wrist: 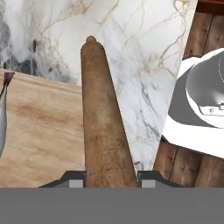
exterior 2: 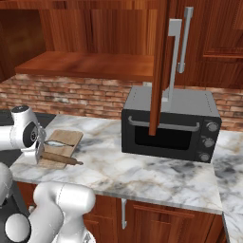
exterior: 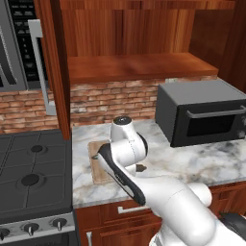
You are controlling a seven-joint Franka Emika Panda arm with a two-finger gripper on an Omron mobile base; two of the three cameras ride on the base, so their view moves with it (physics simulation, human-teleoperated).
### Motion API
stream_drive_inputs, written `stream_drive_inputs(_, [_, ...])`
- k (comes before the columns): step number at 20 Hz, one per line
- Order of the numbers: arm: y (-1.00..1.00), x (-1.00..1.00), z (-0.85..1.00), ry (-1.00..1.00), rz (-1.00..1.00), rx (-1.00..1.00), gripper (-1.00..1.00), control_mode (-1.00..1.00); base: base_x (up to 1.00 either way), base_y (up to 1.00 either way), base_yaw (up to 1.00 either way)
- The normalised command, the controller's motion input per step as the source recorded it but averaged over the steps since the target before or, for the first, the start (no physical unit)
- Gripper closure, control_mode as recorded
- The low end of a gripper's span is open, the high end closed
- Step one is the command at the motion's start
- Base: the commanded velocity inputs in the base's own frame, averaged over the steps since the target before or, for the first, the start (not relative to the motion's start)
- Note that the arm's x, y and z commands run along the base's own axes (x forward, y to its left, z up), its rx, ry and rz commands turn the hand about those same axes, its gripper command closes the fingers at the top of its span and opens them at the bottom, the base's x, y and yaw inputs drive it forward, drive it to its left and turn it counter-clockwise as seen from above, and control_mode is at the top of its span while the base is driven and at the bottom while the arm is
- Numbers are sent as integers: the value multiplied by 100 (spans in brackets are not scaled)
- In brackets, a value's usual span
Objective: Open the cabinet, retrieve the rolling pin, and place it next to the meat on the cutting board to prepare for tenderizing.
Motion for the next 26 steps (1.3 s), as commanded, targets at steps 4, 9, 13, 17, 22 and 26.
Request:
stream_drive_inputs(4, [2, 28, -36, 0, 0, -17, 100, -100, 0, 0, 0])
stream_drive_inputs(9, [1, 32, -32, 0, 0, -16, 100, -100, 0, 0, 0])
stream_drive_inputs(13, [0, 37, -23, 1, 0, -12, 100, -100, 0, 0, 0])
stream_drive_inputs(17, [0, 31, -25, 1, 0, -10, 100, -100, 0, 0, 0])
stream_drive_inputs(22, [0, 20, -31, 0, 1, -6, 100, -100, 0, 0, 0])
stream_drive_inputs(26, [3, 13, -32, 0, 4, -1, 100, -100, 0, 0, 0])
